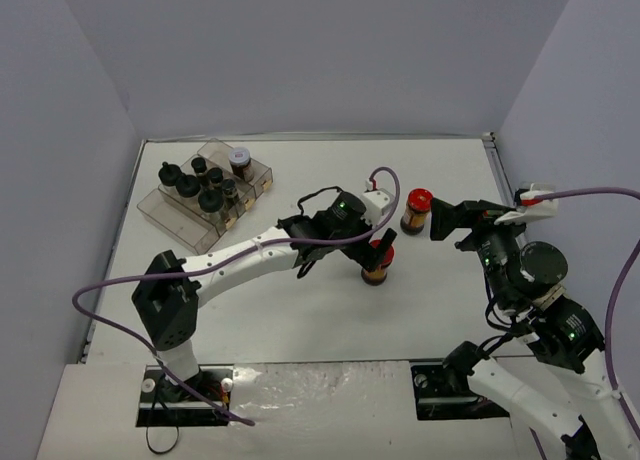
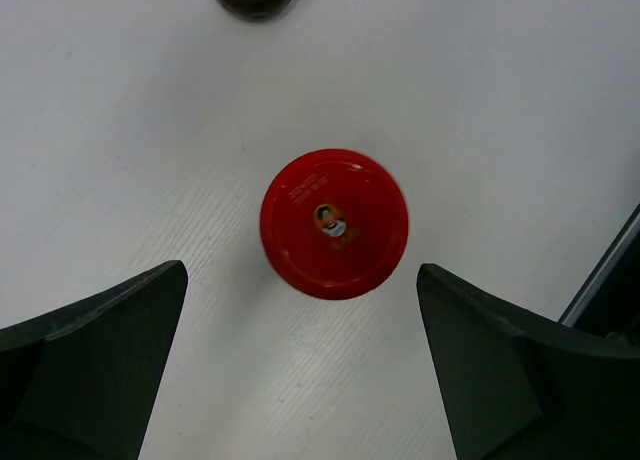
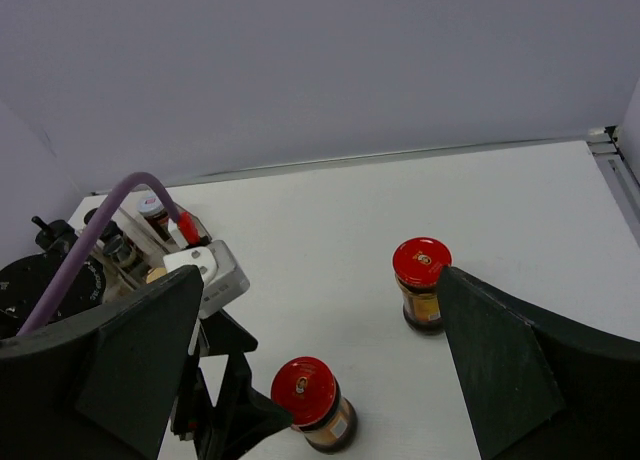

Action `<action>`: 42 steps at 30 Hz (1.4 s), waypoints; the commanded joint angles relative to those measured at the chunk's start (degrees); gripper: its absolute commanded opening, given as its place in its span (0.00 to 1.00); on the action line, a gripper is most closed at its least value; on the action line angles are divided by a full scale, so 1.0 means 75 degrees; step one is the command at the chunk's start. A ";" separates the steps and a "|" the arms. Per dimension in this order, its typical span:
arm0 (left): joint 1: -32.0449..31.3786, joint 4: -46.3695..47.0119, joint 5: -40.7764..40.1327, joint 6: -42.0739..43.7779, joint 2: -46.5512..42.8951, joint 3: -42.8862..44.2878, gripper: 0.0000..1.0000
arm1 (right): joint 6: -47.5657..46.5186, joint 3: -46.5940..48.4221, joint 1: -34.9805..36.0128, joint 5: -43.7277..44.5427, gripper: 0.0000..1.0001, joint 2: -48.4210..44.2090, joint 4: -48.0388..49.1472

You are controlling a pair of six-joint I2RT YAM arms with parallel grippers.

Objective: Organize the condiment bottles

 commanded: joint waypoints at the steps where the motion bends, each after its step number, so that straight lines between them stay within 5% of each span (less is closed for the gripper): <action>1: -0.0331 0.0849 0.0063 -0.0069 0.0022 0.0726 0.97 | -0.0133 0.0209 -0.0054 0.0316 1.00 0.0080 0.0264; 23: -0.0606 -0.0333 -0.1412 -0.0179 0.1657 0.1848 0.91 | -0.0101 0.0018 -0.0049 0.0192 1.00 0.0251 0.0221; 27: -0.0606 -0.0335 -0.1334 -0.0247 0.1644 0.1828 0.72 | -0.0094 -0.0002 -0.0049 0.0173 1.00 0.0276 0.0221; 33: -0.0593 -0.0486 -0.1432 -0.0300 0.1244 0.1715 0.05 | -0.0089 -0.0005 -0.0049 0.0157 1.00 0.0303 0.0221; 42: 0.0475 -0.1530 -0.2091 -0.0823 -0.0939 0.0874 0.00 | -0.0026 0.0136 -0.0049 -0.0040 1.00 0.0875 0.0316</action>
